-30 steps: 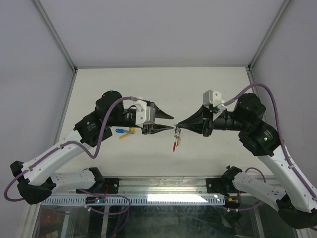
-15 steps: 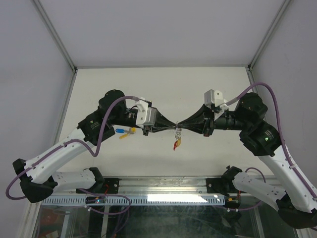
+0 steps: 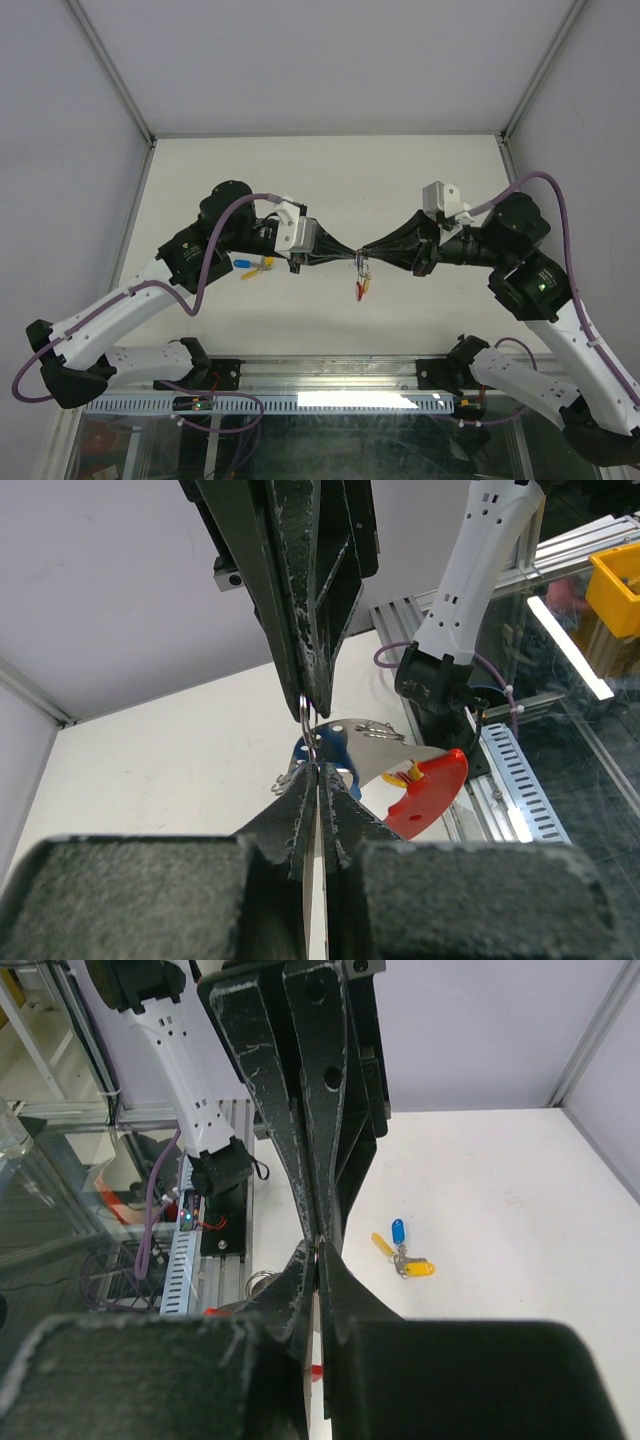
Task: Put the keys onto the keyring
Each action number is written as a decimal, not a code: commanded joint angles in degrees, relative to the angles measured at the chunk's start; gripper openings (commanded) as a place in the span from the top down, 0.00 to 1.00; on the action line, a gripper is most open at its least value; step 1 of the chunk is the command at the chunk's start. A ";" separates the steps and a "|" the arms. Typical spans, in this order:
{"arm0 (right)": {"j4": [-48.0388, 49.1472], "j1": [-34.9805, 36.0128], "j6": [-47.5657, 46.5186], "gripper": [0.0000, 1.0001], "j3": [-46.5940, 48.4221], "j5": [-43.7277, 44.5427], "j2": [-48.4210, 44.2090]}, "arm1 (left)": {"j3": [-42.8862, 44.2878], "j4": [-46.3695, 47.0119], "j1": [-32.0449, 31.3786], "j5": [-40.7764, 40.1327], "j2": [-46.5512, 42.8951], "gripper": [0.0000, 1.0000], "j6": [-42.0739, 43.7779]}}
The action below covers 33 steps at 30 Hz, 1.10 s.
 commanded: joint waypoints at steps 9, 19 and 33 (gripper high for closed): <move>21.59 0.26 9.89 1.00 -6.69 7.58 -5.58 | 1.96 2.56 -0.40 0.69 0.76 1.00 0.24; 28.69 0.26 13.11 1.00 -11.34 10.15 -5.65 | 1.09 8.14 -0.45 2.16 1.52 1.00 -3.08; 25.72 0.24 10.30 1.00 -11.25 12.35 -6.90 | 0.24 8.17 -0.41 -0.31 -0.07 1.00 -2.99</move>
